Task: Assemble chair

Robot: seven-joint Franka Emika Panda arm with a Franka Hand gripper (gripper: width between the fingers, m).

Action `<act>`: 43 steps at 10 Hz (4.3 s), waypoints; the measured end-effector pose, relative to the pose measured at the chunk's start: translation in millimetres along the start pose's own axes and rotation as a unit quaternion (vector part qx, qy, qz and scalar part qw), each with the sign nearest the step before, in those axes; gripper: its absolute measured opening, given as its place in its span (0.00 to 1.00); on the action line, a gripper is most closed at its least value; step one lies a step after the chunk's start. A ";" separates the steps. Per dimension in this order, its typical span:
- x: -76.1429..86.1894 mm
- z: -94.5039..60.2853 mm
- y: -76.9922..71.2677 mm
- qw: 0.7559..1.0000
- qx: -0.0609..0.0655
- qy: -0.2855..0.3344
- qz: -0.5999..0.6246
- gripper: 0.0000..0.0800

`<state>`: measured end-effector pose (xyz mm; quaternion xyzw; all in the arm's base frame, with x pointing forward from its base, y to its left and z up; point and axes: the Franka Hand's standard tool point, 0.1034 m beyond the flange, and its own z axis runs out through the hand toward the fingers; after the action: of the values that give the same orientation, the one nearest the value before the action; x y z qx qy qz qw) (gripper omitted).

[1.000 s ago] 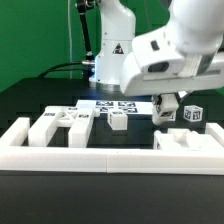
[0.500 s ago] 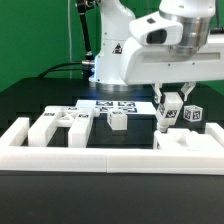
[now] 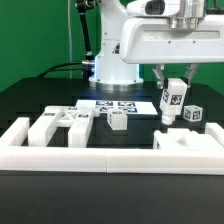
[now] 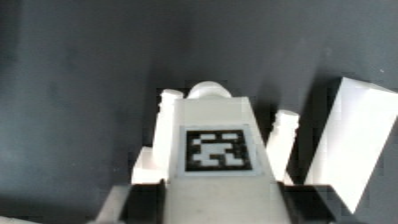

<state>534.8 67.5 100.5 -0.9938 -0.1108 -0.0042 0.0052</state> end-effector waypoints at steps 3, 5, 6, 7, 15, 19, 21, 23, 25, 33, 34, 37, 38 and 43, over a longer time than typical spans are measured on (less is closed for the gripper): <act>9.8 -9.3 -5.5 1.000 -0.001 0.009 -0.007 0.37; 27.6 -19.3 -9.7 1.000 0.000 0.025 -0.010 0.37; 32.1 -19.6 -10.8 0.999 0.000 0.033 -0.011 0.37; 29.5 -17.7 -10.1 0.999 0.000 0.030 -0.010 0.37; 80.0 -15.0 -25.6 0.998 0.000 0.061 -0.028 0.37; 91.0 -13.3 -23.7 0.998 0.001 0.062 -0.027 0.37; 106.0 -10.6 -22.2 0.997 0.000 0.072 -0.029 0.37; 108.2 -9.1 -22.7 0.997 0.000 0.072 -0.029 0.37; 105.7 -3.6 -22.9 0.997 0.000 0.068 -0.029 0.37; 98.1 7.5 -26.9 0.998 0.002 0.058 -0.030 0.37; 97.7 8.8 -27.1 0.998 0.002 0.057 -0.030 0.37; 95.1 14.1 -28.8 0.998 0.002 0.056 -0.031 0.37; 94.3 16.0 -29.5 0.998 0.002 0.060 -0.032 0.37; 94.1 21.2 -29.6 0.994 -0.002 0.101 -0.031 0.37</act>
Offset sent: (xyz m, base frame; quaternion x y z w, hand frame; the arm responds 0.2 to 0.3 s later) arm 0.0267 0.0217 0.0275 0.0168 0.0152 -0.0160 0.9996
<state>620.2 117.3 80.4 -0.9843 -0.1406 -0.1053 0.0144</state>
